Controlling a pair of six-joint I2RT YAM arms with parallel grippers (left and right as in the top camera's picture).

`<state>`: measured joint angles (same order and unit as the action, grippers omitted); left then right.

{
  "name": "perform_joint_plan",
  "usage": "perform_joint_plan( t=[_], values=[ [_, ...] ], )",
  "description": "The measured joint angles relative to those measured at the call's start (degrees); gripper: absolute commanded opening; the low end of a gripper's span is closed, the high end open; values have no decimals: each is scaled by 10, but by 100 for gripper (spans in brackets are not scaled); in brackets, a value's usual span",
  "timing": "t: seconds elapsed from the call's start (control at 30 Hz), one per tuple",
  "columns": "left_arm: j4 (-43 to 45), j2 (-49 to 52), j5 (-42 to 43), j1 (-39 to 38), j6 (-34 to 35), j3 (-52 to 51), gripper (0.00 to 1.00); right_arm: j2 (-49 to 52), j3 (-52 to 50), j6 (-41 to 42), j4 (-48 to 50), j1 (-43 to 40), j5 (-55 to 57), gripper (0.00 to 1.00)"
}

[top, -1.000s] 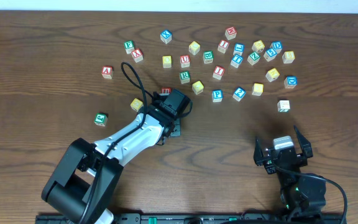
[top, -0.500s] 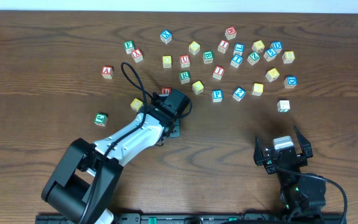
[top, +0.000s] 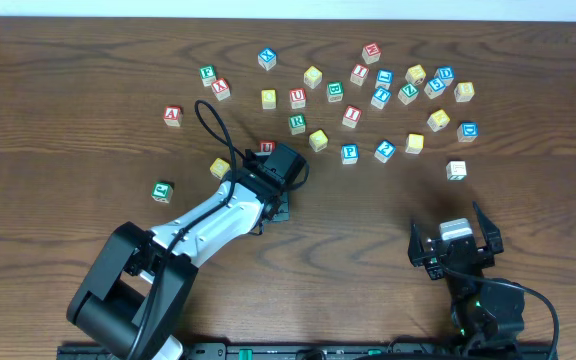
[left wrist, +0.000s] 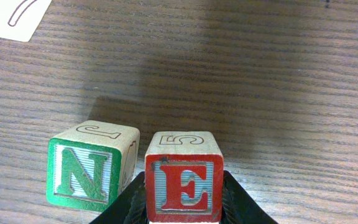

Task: Spell out NEURIPS
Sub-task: 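Lower the red E block beside the right of the green N block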

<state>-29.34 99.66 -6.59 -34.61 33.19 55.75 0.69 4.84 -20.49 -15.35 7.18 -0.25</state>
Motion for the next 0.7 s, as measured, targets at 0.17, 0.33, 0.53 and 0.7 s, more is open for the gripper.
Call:
perform_joint_plan(
  t=[0.17, 0.33, 0.53, 0.7],
  values=[
    [0, 0, 0, 0, 0, 0, 16, 0, 0, 0, 0, 0, 0, 99],
    [0, 0, 0, 0, 0, 0, 23, 0, 0, 0, 0, 0, 0, 99],
    [0, 0, 0, 0, 0, 0, 29, 0, 0, 0, 0, 0, 0, 99],
    [0, 0, 0, 0, 0, 0, 29, 0, 0, 0, 0, 0, 0, 99]
  ],
)
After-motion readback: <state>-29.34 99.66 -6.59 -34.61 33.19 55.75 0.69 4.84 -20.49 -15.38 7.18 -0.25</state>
